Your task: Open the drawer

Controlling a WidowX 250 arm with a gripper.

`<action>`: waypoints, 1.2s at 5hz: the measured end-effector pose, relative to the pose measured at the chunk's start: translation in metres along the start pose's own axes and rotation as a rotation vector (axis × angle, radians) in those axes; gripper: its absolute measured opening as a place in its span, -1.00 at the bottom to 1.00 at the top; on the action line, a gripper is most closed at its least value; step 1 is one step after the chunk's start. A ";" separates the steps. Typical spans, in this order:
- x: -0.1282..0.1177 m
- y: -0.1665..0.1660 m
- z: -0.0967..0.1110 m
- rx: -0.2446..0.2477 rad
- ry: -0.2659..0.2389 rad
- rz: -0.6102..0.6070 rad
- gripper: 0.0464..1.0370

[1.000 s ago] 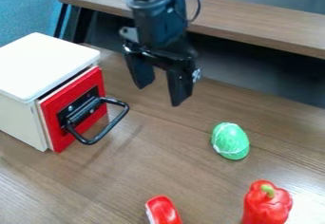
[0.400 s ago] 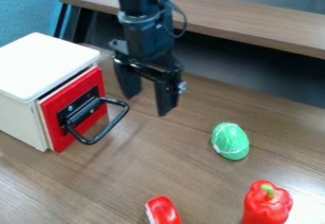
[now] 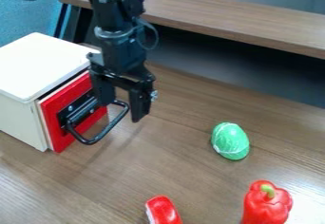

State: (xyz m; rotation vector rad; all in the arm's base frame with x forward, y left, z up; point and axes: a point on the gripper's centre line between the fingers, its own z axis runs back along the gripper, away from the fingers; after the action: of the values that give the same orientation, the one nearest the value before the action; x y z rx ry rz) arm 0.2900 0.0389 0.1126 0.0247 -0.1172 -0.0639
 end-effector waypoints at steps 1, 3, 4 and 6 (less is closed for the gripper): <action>-0.001 0.007 -0.009 0.006 0.000 0.018 0.92; -0.002 0.014 -0.028 0.026 -0.001 0.040 0.92; -0.002 0.017 -0.039 0.039 0.020 0.052 0.92; -0.002 0.028 -0.049 0.067 0.054 0.059 0.92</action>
State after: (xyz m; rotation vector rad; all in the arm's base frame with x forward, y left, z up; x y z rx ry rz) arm 0.2958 0.0682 0.0643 0.0894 -0.0662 -0.0003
